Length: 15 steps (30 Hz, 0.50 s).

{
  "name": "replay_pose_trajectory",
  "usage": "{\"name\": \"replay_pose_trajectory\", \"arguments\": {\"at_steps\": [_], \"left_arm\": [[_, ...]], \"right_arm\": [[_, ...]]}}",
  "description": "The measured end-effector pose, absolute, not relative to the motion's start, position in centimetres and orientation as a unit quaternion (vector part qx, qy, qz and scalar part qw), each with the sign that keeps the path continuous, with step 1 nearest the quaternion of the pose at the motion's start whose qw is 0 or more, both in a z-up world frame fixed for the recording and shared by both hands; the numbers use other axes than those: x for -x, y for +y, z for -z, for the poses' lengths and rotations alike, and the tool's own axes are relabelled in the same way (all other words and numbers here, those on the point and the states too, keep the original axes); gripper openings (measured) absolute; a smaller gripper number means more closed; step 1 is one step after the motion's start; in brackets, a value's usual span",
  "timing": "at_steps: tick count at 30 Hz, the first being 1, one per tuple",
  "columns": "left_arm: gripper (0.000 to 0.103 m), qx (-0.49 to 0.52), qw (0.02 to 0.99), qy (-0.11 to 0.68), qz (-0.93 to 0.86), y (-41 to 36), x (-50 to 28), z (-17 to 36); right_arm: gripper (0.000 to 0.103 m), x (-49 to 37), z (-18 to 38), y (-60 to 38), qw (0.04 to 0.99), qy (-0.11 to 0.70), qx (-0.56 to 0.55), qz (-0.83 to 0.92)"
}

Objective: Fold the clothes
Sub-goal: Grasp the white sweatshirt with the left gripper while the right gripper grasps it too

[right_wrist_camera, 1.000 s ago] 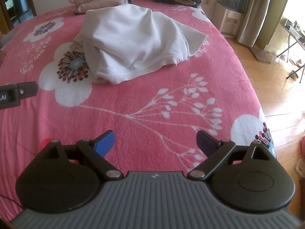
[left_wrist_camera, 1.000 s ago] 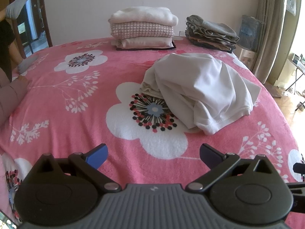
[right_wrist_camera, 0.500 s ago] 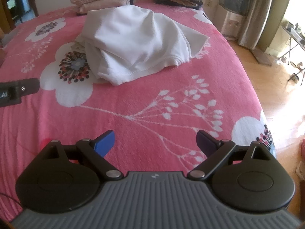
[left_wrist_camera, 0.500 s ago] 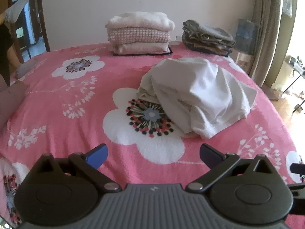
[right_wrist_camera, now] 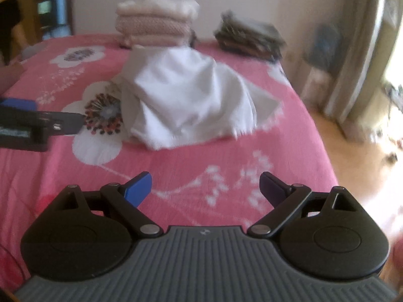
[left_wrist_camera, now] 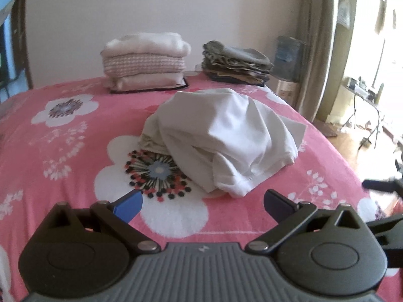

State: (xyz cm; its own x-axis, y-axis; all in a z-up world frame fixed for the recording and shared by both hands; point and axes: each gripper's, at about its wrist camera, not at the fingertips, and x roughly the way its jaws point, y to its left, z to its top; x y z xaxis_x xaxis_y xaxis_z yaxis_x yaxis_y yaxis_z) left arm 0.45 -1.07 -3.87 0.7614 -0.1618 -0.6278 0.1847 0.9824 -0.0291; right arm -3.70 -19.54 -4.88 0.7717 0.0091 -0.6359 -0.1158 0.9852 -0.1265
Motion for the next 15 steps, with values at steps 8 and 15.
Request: {"name": "replay_pose_trajectory", "arguments": {"at_steps": [8,15], "left_arm": [[0.103,-0.130,0.922,0.331,0.154,-4.6,-3.4,7.9],[0.087,-0.197,0.903,0.328,0.193,-7.4,-6.1,11.0]], "right_arm": [[0.092,1.4,7.5,-22.1,0.950,0.265,0.148,-0.069],[0.092,-4.0,10.9,-24.7,0.944,0.240,0.211,-0.077]]}}
